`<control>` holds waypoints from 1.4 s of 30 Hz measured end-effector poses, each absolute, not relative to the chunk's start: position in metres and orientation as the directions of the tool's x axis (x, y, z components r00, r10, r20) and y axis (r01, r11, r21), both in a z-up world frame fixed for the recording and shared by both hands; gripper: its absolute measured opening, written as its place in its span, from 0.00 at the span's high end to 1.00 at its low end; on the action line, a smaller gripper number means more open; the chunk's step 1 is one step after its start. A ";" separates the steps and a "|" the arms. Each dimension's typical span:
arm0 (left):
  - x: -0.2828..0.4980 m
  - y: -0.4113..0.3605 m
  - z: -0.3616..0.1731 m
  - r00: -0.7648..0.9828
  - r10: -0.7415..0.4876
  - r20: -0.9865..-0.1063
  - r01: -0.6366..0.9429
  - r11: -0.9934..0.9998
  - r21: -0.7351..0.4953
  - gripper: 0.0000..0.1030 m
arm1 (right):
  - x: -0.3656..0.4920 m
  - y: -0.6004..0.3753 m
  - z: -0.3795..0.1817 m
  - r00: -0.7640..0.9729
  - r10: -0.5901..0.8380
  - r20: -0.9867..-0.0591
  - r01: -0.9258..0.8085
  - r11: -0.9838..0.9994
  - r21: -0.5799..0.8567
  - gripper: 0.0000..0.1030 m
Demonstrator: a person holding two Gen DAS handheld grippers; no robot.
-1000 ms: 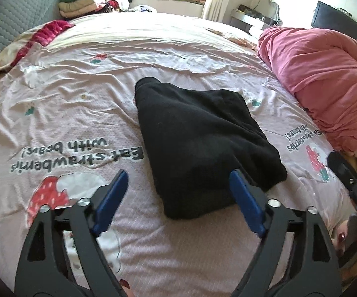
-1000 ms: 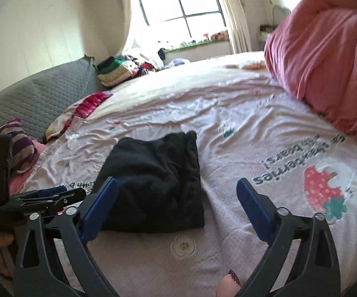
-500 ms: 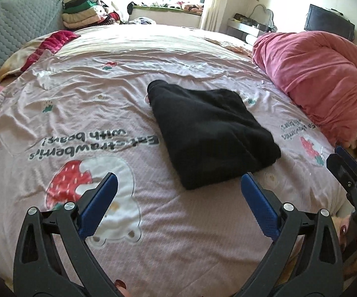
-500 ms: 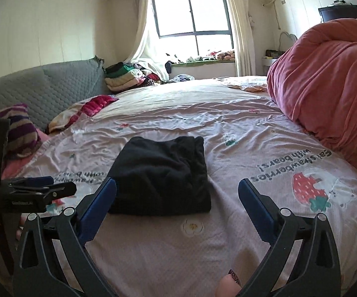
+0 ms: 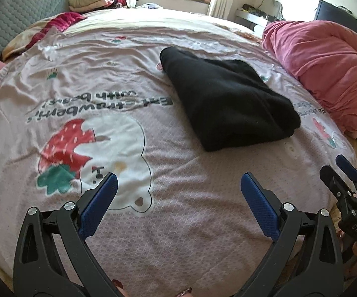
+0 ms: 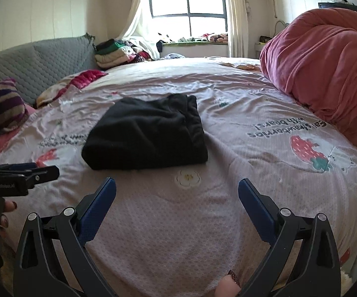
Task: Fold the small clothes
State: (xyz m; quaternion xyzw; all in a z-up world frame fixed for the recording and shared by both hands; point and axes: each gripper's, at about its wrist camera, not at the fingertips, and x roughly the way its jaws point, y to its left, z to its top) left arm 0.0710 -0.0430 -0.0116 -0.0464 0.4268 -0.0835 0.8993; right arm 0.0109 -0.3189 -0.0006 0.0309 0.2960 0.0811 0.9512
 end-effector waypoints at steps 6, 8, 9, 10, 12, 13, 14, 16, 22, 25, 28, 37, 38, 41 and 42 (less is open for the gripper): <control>0.072 -0.041 -0.017 0.619 -0.181 -0.764 0.097 0.983 -0.154 0.09 | 0.014 -0.321 -0.007 0.803 0.172 -0.571 -0.125 0.985 0.122 0.05; 0.073 -0.041 -0.017 0.616 -0.180 -0.767 0.093 0.983 -0.155 0.09 | 0.014 -0.320 -0.007 0.801 0.171 -0.574 -0.126 0.985 0.118 0.05; 0.073 -0.041 -0.018 0.616 -0.176 -0.768 0.090 0.984 -0.154 0.09 | 0.014 -0.319 -0.008 0.800 0.171 -0.574 -0.129 0.985 0.114 0.05; 0.073 -0.041 -0.018 0.616 -0.175 -0.768 0.089 0.984 -0.152 0.09 | 0.015 -0.319 -0.008 0.800 0.172 -0.575 -0.131 0.985 0.113 0.05; 0.073 -0.041 -0.018 0.616 -0.175 -0.768 0.088 0.984 -0.153 0.09 | 0.015 -0.318 -0.009 0.798 0.172 -0.577 -0.135 0.985 0.107 0.05; 0.073 -0.040 -0.018 0.615 -0.174 -0.769 0.087 0.984 -0.153 0.09 | 0.016 -0.317 -0.009 0.797 0.171 -0.579 -0.136 0.985 0.104 0.05; 0.073 -0.040 -0.019 0.615 -0.172 -0.770 0.084 0.985 -0.153 0.09 | 0.016 -0.318 -0.009 0.797 0.170 -0.580 -0.136 0.985 0.103 0.05; 0.073 -0.040 -0.019 0.612 -0.169 -0.772 0.081 0.985 -0.151 0.09 | 0.016 -0.317 -0.010 0.796 0.170 -0.581 -0.136 0.985 0.102 0.05; 0.073 -0.040 -0.020 0.612 -0.165 -0.773 0.080 0.986 -0.147 0.09 | 0.015 -0.319 -0.011 0.797 0.169 -0.579 -0.131 0.985 0.108 0.05; 0.073 -0.040 -0.020 0.610 -0.162 -0.776 0.078 0.986 -0.144 0.09 | 0.016 -0.319 -0.010 0.797 0.169 -0.580 -0.132 0.985 0.107 0.05; 0.072 -0.041 -0.020 0.609 -0.155 -0.778 0.076 0.988 -0.137 0.09 | 0.015 -0.319 -0.010 0.798 0.168 -0.578 -0.130 0.986 0.108 0.05; 0.072 -0.041 -0.020 0.605 -0.144 -0.783 0.068 0.989 -0.130 0.09 | 0.015 -0.320 -0.010 0.799 0.167 -0.578 -0.129 0.986 0.107 0.05; 0.072 -0.041 -0.020 0.605 -0.144 -0.783 0.069 0.989 -0.129 0.09 | 0.015 -0.319 -0.010 0.798 0.168 -0.578 -0.130 0.986 0.107 0.05; 0.072 -0.041 -0.021 0.604 -0.142 -0.785 0.067 0.990 -0.128 0.09 | 0.015 -0.319 -0.010 0.798 0.167 -0.579 -0.130 0.986 0.106 0.05; 0.072 -0.041 -0.021 0.603 -0.141 -0.785 0.067 0.990 -0.127 0.09 | 0.015 -0.319 -0.010 0.798 0.167 -0.579 -0.129 0.986 0.106 0.05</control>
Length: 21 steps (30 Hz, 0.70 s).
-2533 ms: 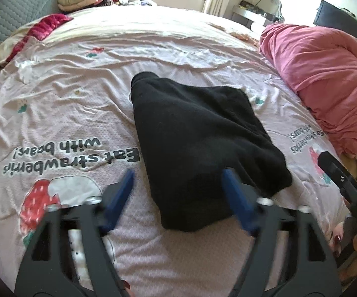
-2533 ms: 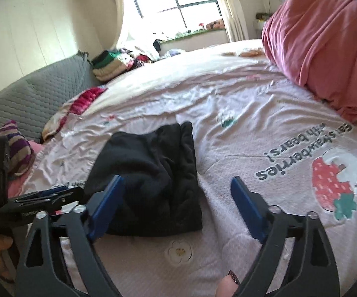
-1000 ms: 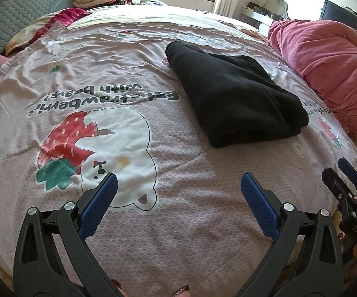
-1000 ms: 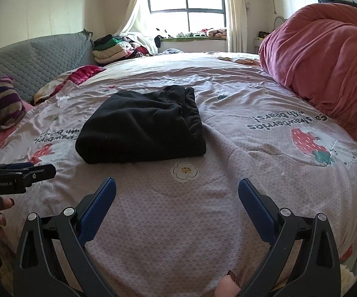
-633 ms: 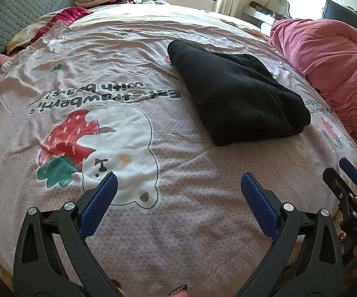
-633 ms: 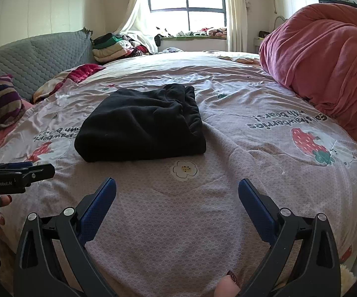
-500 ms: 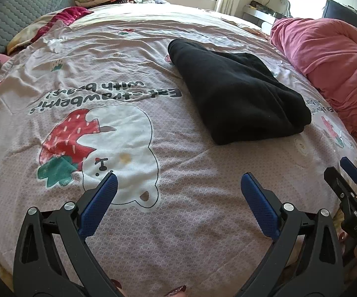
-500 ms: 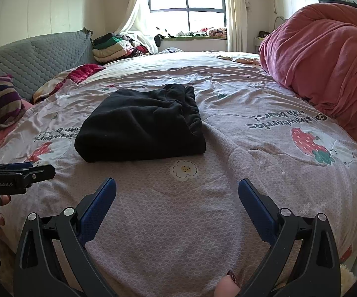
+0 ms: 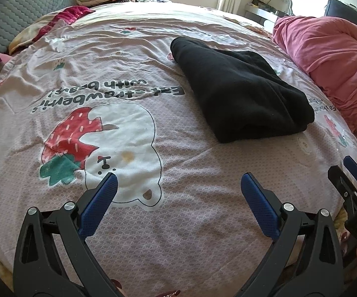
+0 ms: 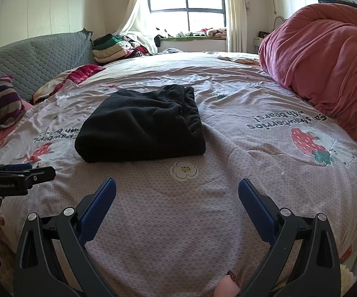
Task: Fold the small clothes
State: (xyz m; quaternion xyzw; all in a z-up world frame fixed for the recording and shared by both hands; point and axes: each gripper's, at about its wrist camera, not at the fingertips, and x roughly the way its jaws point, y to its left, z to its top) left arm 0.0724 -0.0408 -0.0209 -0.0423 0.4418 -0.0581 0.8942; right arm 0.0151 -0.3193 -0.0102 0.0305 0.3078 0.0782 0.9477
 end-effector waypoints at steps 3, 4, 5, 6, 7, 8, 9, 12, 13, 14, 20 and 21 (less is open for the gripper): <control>0.072 -0.041 -0.021 0.604 -0.138 -0.785 0.066 0.990 -0.123 0.09 | 0.015 -0.319 -0.010 0.799 0.168 -0.577 -0.130 0.986 0.107 0.05; 0.072 -0.041 -0.021 0.605 -0.136 -0.785 0.065 0.990 -0.122 0.09 | 0.015 -0.320 -0.010 0.800 0.167 -0.576 -0.130 0.986 0.106 0.05; 0.072 -0.041 -0.021 0.604 -0.135 -0.785 0.065 0.991 -0.121 0.09 | 0.015 -0.320 -0.009 0.800 0.166 -0.576 -0.129 0.986 0.105 0.05; 0.073 -0.041 -0.021 0.604 -0.136 -0.785 0.063 0.990 -0.122 0.09 | 0.015 -0.320 -0.009 0.800 0.167 -0.577 -0.130 0.986 0.105 0.05; 0.073 -0.041 -0.021 0.603 -0.137 -0.786 0.064 0.990 -0.123 0.09 | 0.015 -0.320 -0.009 0.800 0.166 -0.577 -0.129 0.986 0.104 0.05; 0.073 -0.041 -0.021 0.603 -0.137 -0.786 0.065 0.990 -0.123 0.09 | 0.014 -0.320 -0.009 0.800 0.165 -0.576 -0.128 0.986 0.104 0.05; 0.073 -0.041 -0.021 0.602 -0.137 -0.787 0.065 0.990 -0.122 0.09 | 0.014 -0.320 -0.009 0.800 0.166 -0.576 -0.129 0.986 0.105 0.05; 0.073 -0.041 -0.021 0.603 -0.132 -0.787 0.063 0.991 -0.117 0.09 | 0.014 -0.320 -0.009 0.800 0.165 -0.577 -0.128 0.986 0.103 0.05; 0.073 -0.041 -0.021 0.603 -0.132 -0.787 0.064 0.991 -0.117 0.09 | 0.014 -0.320 -0.009 0.800 0.166 -0.577 -0.130 0.986 0.104 0.05; 0.073 -0.041 -0.021 0.604 -0.133 -0.786 0.065 0.991 -0.117 0.09 | 0.014 -0.320 -0.009 0.799 0.167 -0.577 -0.131 0.986 0.104 0.05; 0.073 -0.041 -0.020 0.604 -0.127 -0.787 0.065 0.992 -0.110 0.09 | 0.014 -0.320 -0.009 0.800 0.166 -0.577 -0.130 0.986 0.104 0.05; 0.072 -0.041 -0.020 0.604 -0.126 -0.787 0.065 0.992 -0.109 0.09 | 0.014 -0.320 -0.009 0.800 0.166 -0.577 -0.130 0.986 0.104 0.05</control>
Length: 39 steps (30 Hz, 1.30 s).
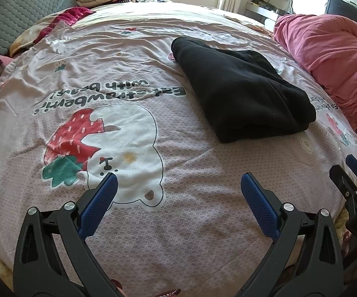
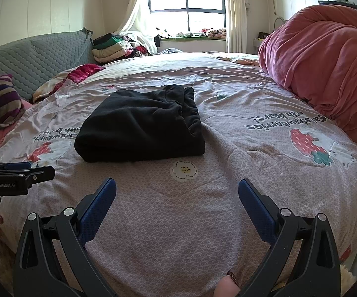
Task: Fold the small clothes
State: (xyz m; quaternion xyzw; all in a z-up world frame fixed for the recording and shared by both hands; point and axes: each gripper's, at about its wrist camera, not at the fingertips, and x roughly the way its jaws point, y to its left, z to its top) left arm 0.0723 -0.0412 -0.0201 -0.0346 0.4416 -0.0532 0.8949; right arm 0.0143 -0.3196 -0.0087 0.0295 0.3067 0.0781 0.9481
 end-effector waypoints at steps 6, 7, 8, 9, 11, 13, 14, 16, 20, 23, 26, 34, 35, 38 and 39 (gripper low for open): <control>0.072 -0.042 -0.019 0.603 -0.126 -0.788 0.066 0.992 -0.108 0.09 | 0.014 -0.320 -0.009 0.800 0.166 -0.577 -0.129 0.986 0.104 0.05; 0.072 -0.042 -0.019 0.602 -0.124 -0.788 0.066 0.992 -0.106 0.09 | 0.014 -0.320 -0.009 0.800 0.165 -0.577 -0.129 0.986 0.103 0.05; 0.071 -0.042 -0.018 0.602 -0.122 -0.789 0.066 0.992 -0.104 0.09 | 0.014 -0.320 -0.008 0.800 0.164 -0.577 -0.129 0.986 0.103 0.05; 0.071 -0.042 -0.018 0.602 -0.122 -0.789 0.066 0.992 -0.103 0.09 | 0.015 -0.320 -0.008 0.800 0.165 -0.576 -0.129 0.986 0.103 0.05; 0.071 -0.042 -0.018 0.602 -0.121 -0.789 0.066 0.993 -0.102 0.09 | 0.015 -0.320 -0.008 0.801 0.163 -0.577 -0.128 0.987 0.101 0.05; 0.071 -0.042 -0.019 0.599 -0.121 -0.791 0.065 0.993 -0.102 0.09 | 0.015 -0.320 -0.008 0.801 0.164 -0.576 -0.128 0.986 0.102 0.05; 0.071 -0.042 -0.018 0.598 -0.121 -0.792 0.066 0.993 -0.102 0.09 | 0.015 -0.321 -0.008 0.800 0.164 -0.577 -0.128 0.987 0.102 0.05; 0.070 -0.042 -0.018 0.597 -0.119 -0.793 0.066 0.993 -0.099 0.09 | 0.015 -0.321 -0.008 0.801 0.161 -0.576 -0.126 0.987 0.101 0.05; 0.069 -0.043 -0.017 0.597 -0.120 -0.793 0.070 0.993 -0.098 0.09 | 0.014 -0.323 -0.008 0.803 0.158 -0.575 -0.122 0.987 0.100 0.05; 0.069 -0.043 -0.017 0.596 -0.125 -0.793 0.076 0.992 -0.099 0.09 | 0.013 -0.323 -0.007 0.804 0.155 -0.574 -0.120 0.988 0.098 0.05; 0.068 -0.043 -0.017 0.591 -0.136 -0.795 0.083 0.991 -0.107 0.09 | 0.011 -0.326 -0.004 0.802 0.150 -0.578 -0.111 0.989 0.102 0.05; 0.062 -0.015 -0.023 0.566 -0.129 -0.814 0.028 0.990 -0.138 0.09 | -0.007 -0.375 0.023 0.803 0.041 -0.595 0.046 0.991 0.130 0.05; 0.061 -0.003 -0.023 0.569 -0.122 -0.813 0.008 0.990 -0.143 0.09 | -0.012 -0.391 0.028 0.805 0.001 -0.593 0.095 0.987 0.131 0.05; 0.060 0.041 -0.023 0.572 -0.102 -0.814 -0.073 0.982 -0.174 0.09 | -0.026 -0.449 0.035 0.783 -0.159 -0.602 0.276 0.955 0.107 0.05; 0.062 0.067 -0.024 0.571 -0.069 -0.818 -0.130 0.976 -0.173 0.09 | -0.031 -0.470 0.034 0.762 -0.213 -0.611 0.339 0.936 0.096 0.05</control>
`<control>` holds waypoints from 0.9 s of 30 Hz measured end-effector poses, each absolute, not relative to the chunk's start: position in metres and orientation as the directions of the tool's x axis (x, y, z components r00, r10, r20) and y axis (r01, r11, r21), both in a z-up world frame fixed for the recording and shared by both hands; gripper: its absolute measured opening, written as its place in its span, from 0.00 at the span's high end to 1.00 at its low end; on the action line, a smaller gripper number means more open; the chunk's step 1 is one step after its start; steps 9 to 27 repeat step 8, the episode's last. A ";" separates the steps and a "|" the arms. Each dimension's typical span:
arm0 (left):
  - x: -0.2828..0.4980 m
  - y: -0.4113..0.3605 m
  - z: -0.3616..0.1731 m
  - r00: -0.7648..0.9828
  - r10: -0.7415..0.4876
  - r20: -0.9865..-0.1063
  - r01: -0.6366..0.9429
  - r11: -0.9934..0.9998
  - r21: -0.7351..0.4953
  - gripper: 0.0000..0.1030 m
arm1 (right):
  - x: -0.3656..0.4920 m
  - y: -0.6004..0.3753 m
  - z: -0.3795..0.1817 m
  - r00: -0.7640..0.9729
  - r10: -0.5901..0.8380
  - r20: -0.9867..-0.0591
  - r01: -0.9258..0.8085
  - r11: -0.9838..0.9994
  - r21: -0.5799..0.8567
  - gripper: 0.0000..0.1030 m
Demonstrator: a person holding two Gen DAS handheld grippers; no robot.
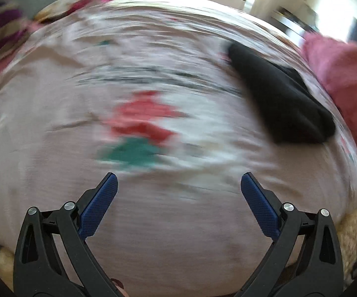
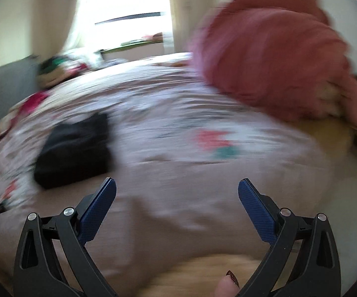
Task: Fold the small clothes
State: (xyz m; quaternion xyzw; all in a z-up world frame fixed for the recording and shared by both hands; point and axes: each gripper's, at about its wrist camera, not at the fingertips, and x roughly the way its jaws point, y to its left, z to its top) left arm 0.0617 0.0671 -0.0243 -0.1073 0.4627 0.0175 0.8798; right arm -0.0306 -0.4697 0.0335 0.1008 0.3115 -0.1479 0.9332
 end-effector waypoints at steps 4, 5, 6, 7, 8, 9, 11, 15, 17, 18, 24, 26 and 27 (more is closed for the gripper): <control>0.071 0.170 -0.024 0.549 0.109 -0.829 -0.335 0.937 -0.099 0.09 | -0.058 -0.590 0.009 0.573 -0.468 -0.673 0.658 0.752 0.036 0.05; 0.073 0.196 -0.024 0.539 0.145 -0.830 -0.377 0.922 -0.084 0.09 | -0.067 -0.625 -0.001 0.497 -0.522 -0.693 0.736 0.677 0.017 0.05; 0.076 0.234 -0.023 0.524 0.204 -0.827 -0.438 0.897 -0.056 0.09 | -0.073 -0.644 -0.007 0.457 -0.542 -0.705 0.772 0.635 0.012 0.05; 0.078 0.255 -0.023 0.513 0.233 -0.826 -0.463 0.885 -0.038 0.09 | -0.082 -0.679 -0.019 0.395 -0.565 -0.725 0.821 0.571 0.003 0.05; 0.082 0.289 -0.022 0.487 0.295 -0.822 -0.520 0.854 -0.001 0.09 | -0.088 -0.707 -0.029 0.325 -0.578 -0.749 0.860 0.510 -0.020 0.05; 0.082 0.289 -0.022 0.487 0.295 -0.822 -0.520 0.854 -0.001 0.09 | -0.088 -0.707 -0.029 0.325 -0.578 -0.749 0.860 0.510 -0.020 0.05; 0.082 0.289 -0.022 0.487 0.295 -0.822 -0.520 0.854 -0.001 0.09 | -0.088 -0.707 -0.029 0.325 -0.578 -0.749 0.860 0.510 -0.020 0.05; 0.082 0.289 -0.022 0.487 0.295 -0.822 -0.520 0.854 -0.001 0.09 | -0.088 -0.707 -0.029 0.325 -0.578 -0.749 0.860 0.510 -0.020 0.05; 0.082 0.289 -0.022 0.487 0.295 -0.822 -0.520 0.854 -0.001 0.09 | -0.088 -0.707 -0.029 0.325 -0.578 -0.749 0.860 0.510 -0.020 0.05; 0.082 0.289 -0.022 0.487 0.295 -0.822 -0.520 0.854 -0.001 0.09 | -0.088 -0.707 -0.029 0.325 -0.578 -0.749 0.860 0.510 -0.020 0.05; 0.082 0.289 -0.022 0.487 0.295 -0.822 -0.520 0.854 -0.001 0.09 | -0.088 -0.707 -0.029 0.325 -0.578 -0.749 0.860 0.510 -0.020 0.05; 0.082 0.289 -0.022 0.487 0.295 -0.822 -0.520 0.854 -0.001 0.09 | -0.088 -0.707 -0.029 0.325 -0.578 -0.749 0.860 0.510 -0.020 0.05; 0.082 0.289 -0.022 0.487 0.295 -0.822 -0.520 0.854 -0.001 0.09 | -0.088 -0.707 -0.029 0.325 -0.578 -0.749 0.860 0.510 -0.020 0.05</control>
